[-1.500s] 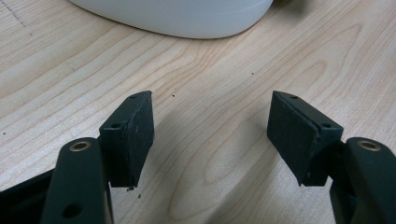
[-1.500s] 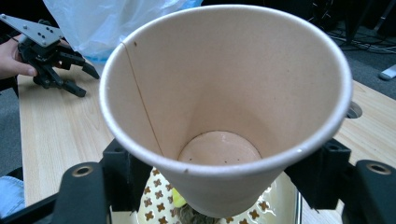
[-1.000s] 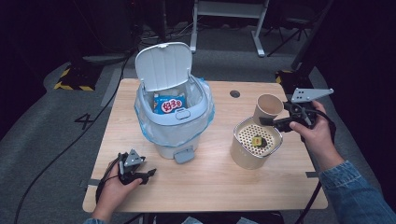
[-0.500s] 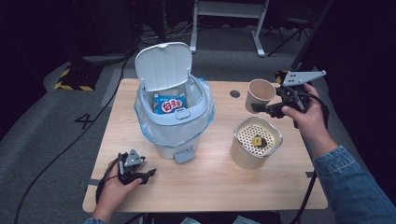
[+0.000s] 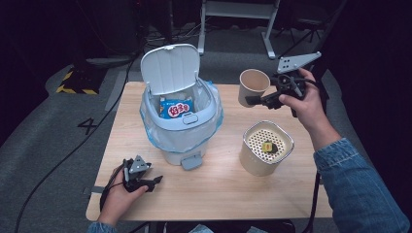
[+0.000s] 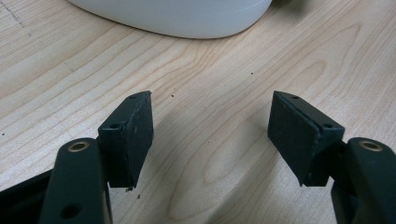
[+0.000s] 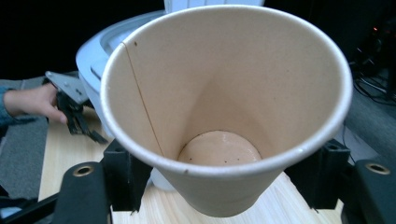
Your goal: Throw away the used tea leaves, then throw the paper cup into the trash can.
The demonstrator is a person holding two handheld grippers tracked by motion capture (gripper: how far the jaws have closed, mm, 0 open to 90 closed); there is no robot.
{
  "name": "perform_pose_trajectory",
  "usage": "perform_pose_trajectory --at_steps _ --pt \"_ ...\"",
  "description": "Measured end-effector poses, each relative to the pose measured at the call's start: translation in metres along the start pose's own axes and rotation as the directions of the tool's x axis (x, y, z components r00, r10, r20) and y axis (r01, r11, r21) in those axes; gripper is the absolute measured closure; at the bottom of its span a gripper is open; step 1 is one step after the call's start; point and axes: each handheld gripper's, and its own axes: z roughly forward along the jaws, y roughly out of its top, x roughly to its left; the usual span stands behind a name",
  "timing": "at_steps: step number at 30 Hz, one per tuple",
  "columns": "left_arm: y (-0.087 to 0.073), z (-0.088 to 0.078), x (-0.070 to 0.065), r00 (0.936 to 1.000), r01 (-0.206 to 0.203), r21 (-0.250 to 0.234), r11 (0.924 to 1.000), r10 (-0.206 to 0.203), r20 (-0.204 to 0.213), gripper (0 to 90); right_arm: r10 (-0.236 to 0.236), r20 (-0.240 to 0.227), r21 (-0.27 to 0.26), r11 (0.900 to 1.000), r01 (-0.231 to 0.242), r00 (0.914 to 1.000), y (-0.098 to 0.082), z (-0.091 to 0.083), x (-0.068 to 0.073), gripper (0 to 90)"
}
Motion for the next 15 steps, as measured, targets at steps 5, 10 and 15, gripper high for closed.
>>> perform_pose_trajectory --at_steps 5,10,15 --pt "0.000 0.000 0.000 1.0000 0.000 0.000 1.0000 0.000 -0.001 31.9 -0.013 -0.022 -0.003 1.000 0.013 0.9997 0.015 0.017 0.001 30.5" --pt "0.000 0.000 0.000 1.0000 0.000 0.000 1.0000 0.000 0.000 31.9 -0.015 -0.031 -0.009 1.000 0.015 0.9994 0.027 0.035 0.002 30.3" --pt "0.000 0.000 0.000 1.0000 0.000 0.000 1.0000 0.000 0.000 31.9 -0.004 -0.034 -0.029 1.000 0.003 0.9994 0.036 0.056 0.003 30.2"
